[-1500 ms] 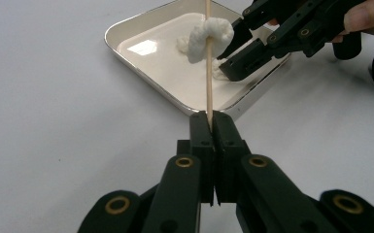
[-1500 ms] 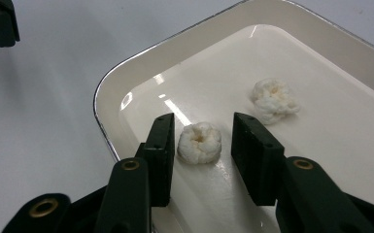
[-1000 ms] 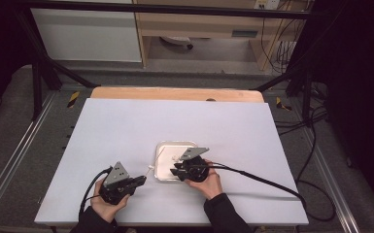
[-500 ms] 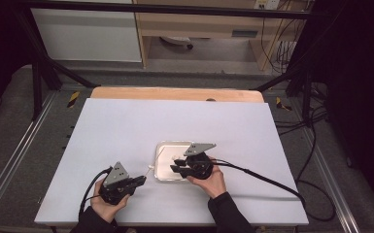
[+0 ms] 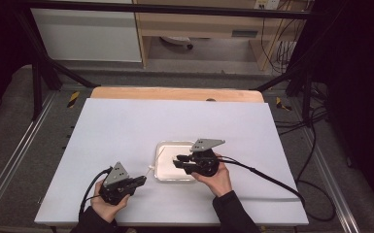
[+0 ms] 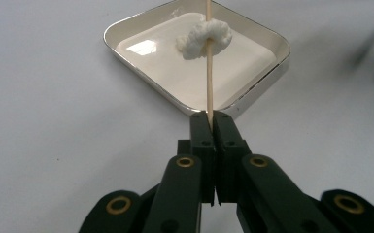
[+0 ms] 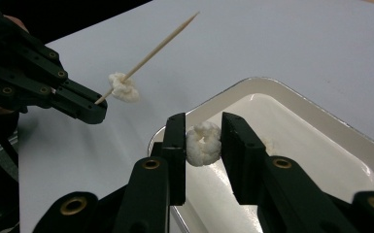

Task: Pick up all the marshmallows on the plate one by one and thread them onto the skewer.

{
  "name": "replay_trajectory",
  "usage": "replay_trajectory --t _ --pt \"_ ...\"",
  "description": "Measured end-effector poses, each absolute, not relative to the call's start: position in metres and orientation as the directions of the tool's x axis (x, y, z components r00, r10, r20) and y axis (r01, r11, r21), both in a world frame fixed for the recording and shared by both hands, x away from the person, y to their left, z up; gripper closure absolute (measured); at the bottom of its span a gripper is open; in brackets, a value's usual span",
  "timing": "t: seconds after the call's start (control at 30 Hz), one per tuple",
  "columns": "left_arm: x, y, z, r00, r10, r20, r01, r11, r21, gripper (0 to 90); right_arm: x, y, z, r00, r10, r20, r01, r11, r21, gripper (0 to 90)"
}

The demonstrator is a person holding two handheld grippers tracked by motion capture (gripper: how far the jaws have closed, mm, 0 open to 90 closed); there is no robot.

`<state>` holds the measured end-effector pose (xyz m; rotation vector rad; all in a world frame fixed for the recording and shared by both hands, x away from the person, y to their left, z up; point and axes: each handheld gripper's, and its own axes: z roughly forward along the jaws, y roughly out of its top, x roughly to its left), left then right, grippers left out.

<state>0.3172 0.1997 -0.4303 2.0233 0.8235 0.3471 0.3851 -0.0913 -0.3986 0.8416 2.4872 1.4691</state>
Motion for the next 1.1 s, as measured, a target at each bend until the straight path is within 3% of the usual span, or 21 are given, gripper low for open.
replay_trajectory --t 0.43,1.1 --pt "0.316 0.199 -0.43 0.745 0.664 -0.062 0.407 -0.38 0.831 88.5 0.383 -0.105 -0.374 -0.832 0.523 0.183 0.379 0.297 0.876 73.0" --pt "0.315 0.197 -0.429 0.755 0.653 -0.054 0.393 -0.385 0.835 88.5 0.399 -0.113 -0.357 -0.807 0.494 0.323 0.429 0.115 0.896 73.3"
